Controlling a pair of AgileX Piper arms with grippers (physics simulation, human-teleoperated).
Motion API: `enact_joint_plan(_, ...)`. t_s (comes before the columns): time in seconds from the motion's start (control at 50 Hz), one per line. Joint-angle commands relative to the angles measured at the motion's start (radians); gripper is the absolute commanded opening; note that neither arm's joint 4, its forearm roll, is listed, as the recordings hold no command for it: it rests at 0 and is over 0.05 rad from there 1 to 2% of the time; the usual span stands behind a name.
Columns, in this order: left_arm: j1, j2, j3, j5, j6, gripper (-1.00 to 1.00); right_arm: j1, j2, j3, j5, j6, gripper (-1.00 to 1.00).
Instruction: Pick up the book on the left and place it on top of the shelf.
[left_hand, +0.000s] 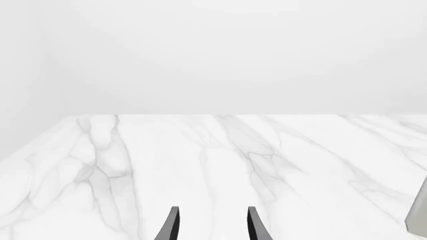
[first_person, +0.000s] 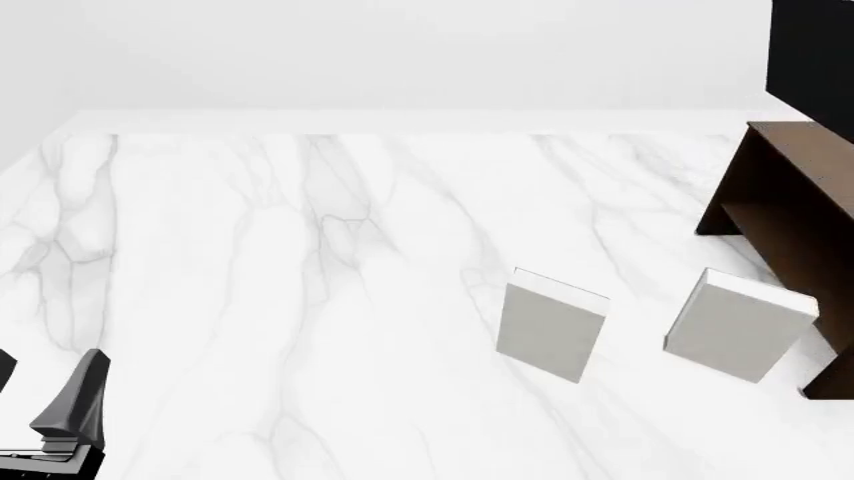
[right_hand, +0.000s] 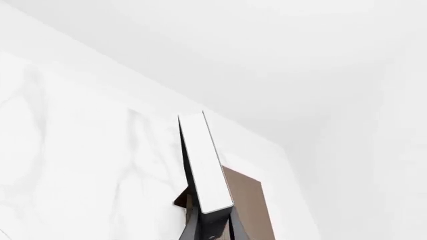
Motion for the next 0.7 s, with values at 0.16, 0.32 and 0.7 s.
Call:
enact_joint_plan(0.16,0.0,0.0,0.0,0.0,0.0,1.0,-0.088,0.018,-0.019,-0.042,-0.024,-1.0)
enact_joint_plan(0.32,0.0,0.0,0.0,0.0,0.0,1.0,-0.118,0.028,-0.012,-0.057,-0.031,-1.0)
enact_joint_plan(0.7,0.0,0.0,0.0,0.0,0.0,1.0,-0.185,0.048,0.007,-0.088,-0.056,-1.0)
